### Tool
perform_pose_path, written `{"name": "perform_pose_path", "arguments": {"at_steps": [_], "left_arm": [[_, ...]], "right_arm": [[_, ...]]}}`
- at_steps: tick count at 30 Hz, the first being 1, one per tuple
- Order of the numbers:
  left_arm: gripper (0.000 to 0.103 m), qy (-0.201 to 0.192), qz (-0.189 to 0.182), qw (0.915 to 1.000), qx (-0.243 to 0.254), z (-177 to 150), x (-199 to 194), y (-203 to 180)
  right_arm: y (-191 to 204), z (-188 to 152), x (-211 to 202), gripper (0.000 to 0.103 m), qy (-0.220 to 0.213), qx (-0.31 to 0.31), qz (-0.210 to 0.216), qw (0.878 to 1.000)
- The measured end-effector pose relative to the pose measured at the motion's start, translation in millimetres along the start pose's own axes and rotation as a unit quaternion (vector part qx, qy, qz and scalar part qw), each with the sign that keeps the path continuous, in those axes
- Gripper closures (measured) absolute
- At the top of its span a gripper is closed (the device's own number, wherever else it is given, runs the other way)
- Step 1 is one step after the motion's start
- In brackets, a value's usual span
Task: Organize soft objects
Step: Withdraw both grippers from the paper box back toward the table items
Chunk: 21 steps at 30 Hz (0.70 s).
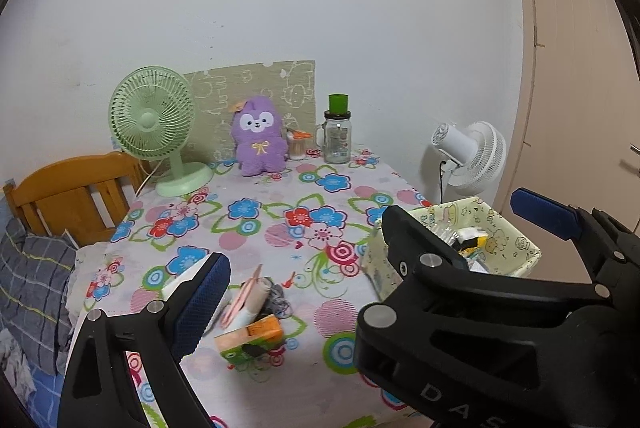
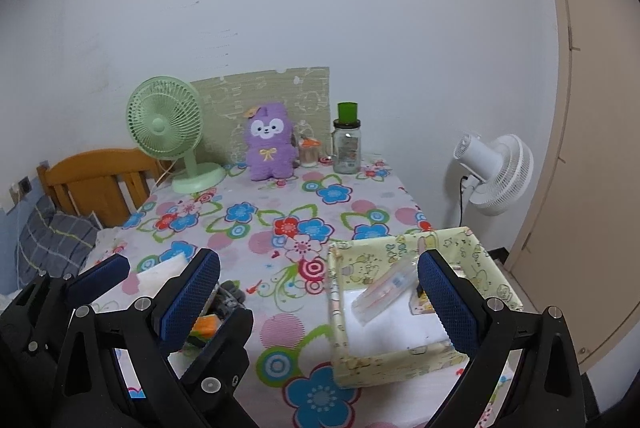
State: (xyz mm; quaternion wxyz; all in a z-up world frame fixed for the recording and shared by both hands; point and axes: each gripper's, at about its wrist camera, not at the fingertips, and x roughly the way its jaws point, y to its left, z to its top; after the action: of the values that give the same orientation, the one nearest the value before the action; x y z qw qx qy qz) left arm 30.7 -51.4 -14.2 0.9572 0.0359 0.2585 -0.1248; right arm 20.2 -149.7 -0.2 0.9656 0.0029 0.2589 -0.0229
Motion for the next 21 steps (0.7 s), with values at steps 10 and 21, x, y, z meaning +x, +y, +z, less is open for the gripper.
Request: {"name": "perform_pose_path", "arguments": {"at_steps": [10,21], "left_arm": [[0.007,0.006,0.013,0.9998,-0.012,-12,5,31],[0.007,0.024,0.041,0.9984,-0.032,-30,19,71]], "right_arm": [[32,-10,6,0.002,0.001,-0.016,0.018,1.0],[65,-26,33,0.002,0.022,-0.017,0.054,0.998]]}}
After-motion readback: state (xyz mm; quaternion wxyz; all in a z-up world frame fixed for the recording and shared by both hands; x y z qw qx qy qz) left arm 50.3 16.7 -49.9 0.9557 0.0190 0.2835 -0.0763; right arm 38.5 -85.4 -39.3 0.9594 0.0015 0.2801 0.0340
